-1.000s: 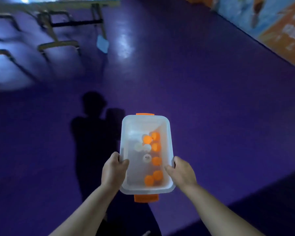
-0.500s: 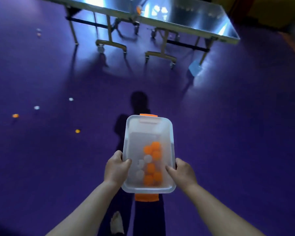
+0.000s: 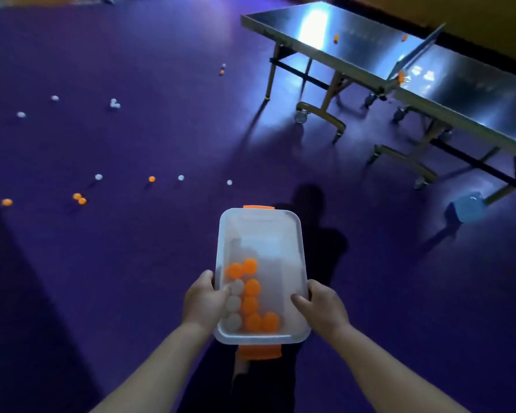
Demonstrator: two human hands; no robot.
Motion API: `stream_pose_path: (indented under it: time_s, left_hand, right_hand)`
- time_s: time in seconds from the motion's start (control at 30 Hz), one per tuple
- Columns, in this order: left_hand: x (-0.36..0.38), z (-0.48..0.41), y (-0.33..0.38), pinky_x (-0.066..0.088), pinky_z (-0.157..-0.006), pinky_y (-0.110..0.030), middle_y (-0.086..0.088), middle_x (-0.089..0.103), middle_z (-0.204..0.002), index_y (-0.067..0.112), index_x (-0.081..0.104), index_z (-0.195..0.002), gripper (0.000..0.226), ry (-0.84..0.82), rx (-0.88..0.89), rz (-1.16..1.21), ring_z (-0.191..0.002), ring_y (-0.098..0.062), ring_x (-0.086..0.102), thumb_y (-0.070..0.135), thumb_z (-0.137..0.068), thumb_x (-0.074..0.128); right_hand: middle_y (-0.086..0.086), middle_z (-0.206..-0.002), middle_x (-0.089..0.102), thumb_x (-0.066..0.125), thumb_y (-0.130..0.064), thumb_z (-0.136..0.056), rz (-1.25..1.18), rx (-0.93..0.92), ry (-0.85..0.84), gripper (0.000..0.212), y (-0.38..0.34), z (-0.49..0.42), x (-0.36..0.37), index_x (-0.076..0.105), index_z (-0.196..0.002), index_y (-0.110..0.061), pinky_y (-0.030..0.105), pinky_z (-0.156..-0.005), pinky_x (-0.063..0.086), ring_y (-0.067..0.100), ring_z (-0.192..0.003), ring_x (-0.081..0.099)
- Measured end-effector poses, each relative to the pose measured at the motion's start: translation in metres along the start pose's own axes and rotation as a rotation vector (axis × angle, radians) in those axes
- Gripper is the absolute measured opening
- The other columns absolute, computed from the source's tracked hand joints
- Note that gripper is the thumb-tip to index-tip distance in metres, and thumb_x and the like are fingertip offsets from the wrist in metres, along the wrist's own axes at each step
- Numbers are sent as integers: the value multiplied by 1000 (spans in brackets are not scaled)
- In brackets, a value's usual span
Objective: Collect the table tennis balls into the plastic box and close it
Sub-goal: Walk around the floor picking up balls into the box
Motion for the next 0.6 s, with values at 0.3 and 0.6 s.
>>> stream_pose_path:
  time_s: [0.3,0.6]
  left_hand:
    - [-70,-147,18,30,-51,-29,2,42,-63,14,35,-67,36,161,-59,-75,-55,-12,36,26,-82,65]
    - [-163,-270,45,26,-47,-29,0,39,-61,14,31,-65,40,365,-182,-124,-54,-13,34,25,-82,65]
  right_hand:
    - [-5,-66,50,60,-33,-85,52,-125,-125,31,-118,-166,33,41,-66,-18,27,-52,33,10,-57,43]
    - [-6,-62,47,62,-32,-83,98,-269,-263,36,-270,-305,59,35,-61,-19,25,-51,31,18,-63,46]
Point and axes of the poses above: each hand's wrist, its own z-axis away from the middle knuckle, its own x-axis out of the palm, y = z × x, the point moved 9 cm from there along -z, towards the middle knuckle
